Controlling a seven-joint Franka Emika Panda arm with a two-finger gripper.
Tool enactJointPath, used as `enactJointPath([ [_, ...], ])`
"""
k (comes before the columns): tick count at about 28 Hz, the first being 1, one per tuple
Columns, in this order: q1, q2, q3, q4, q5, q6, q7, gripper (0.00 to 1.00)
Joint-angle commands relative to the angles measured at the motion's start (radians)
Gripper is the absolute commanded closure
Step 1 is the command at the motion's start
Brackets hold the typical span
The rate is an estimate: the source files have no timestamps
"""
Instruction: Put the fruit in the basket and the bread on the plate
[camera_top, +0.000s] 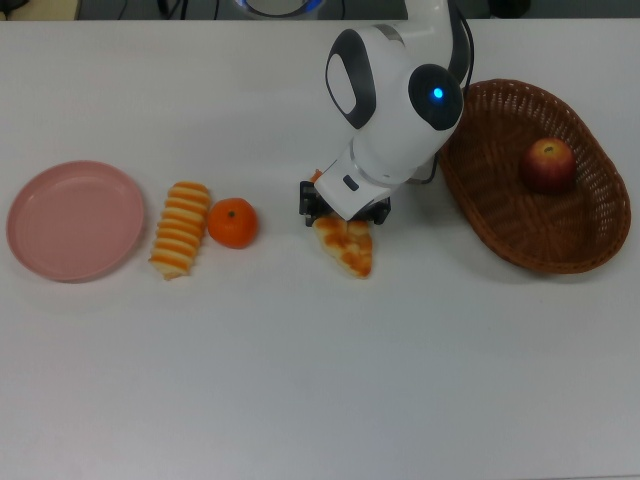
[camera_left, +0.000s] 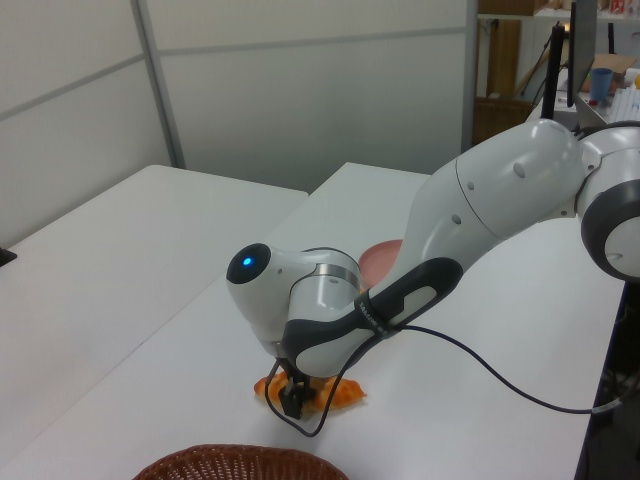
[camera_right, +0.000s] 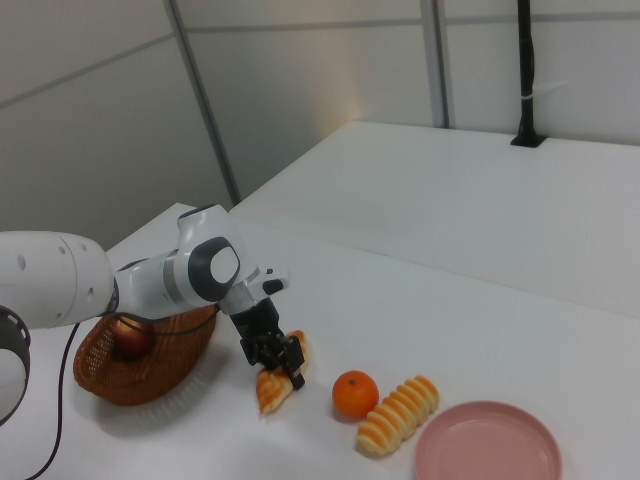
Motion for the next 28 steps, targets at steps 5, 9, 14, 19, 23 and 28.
enactJointPath([
  [5, -0.042, -0.042, -0.004, 0.031, 0.07, 0.017, 0.012, 1.0],
  [9, -0.091, -0.105, -0.004, 0.038, 0.128, 0.006, -0.051, 1.0],
  [14, -0.171, -0.16, -0.013, 0.065, 0.176, -0.023, -0.1, 1.0],
  [19, -0.266, -0.174, -0.011, 0.136, 0.178, -0.055, -0.126, 1.0],
  [23, -0.269, -0.173, -0.008, 0.15, 0.147, -0.103, -0.203, 0.26],
  [28, -0.19, -0.173, -0.002, 0.133, 0.145, -0.153, -0.163, 0.0],
])
